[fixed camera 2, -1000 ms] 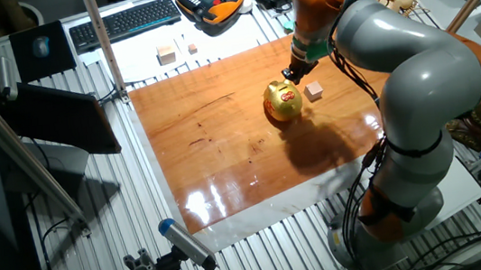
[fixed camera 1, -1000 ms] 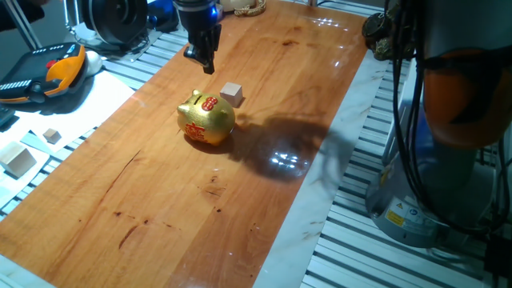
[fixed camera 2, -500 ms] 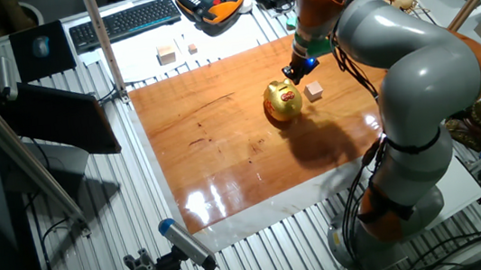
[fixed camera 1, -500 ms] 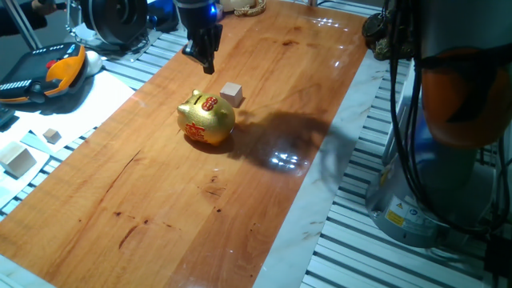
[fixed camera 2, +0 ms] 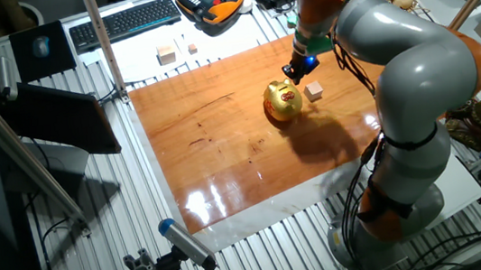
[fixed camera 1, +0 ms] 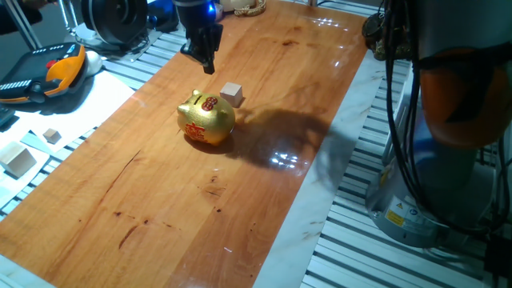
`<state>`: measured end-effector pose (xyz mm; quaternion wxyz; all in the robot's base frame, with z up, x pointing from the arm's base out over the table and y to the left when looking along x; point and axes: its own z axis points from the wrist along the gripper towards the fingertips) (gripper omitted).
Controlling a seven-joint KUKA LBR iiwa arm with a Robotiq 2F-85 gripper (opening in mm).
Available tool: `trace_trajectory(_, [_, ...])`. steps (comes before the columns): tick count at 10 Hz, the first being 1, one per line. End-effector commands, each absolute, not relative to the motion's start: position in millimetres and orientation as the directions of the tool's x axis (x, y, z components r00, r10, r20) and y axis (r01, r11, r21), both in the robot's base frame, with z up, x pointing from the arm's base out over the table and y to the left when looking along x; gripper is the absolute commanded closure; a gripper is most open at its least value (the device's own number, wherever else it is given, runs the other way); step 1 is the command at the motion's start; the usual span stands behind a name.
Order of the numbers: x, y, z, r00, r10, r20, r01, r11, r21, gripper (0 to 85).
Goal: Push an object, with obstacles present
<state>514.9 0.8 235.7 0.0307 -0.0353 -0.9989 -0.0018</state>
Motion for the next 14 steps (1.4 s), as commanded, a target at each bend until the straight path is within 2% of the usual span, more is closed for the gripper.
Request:
trace_trajectory(1, [514.9, 0.7, 235.7, -0.995, 0.078, 0.066, 0.077, 0.997, -0.011, 85.0])
trace_trajectory(2, [514.9, 0.7, 235.7, -0.994, 0.092, 0.065, 0.091, 0.996, -0.012, 85.0])
trace_trajectory(4, [514.9, 0.7, 235.7, -0.998, 0.063, -0.028, 0.064, 0.997, -0.04, 85.0])
trace_trajectory(6, [514.9, 0.7, 235.7, -0.998, 0.036, -0.057, 0.036, 0.999, -0.004, 85.0])
trace_trajectory(14, [514.9, 0.7, 235.7, -0.998, 0.041, -0.043, 0.042, 0.999, -0.033, 85.0])
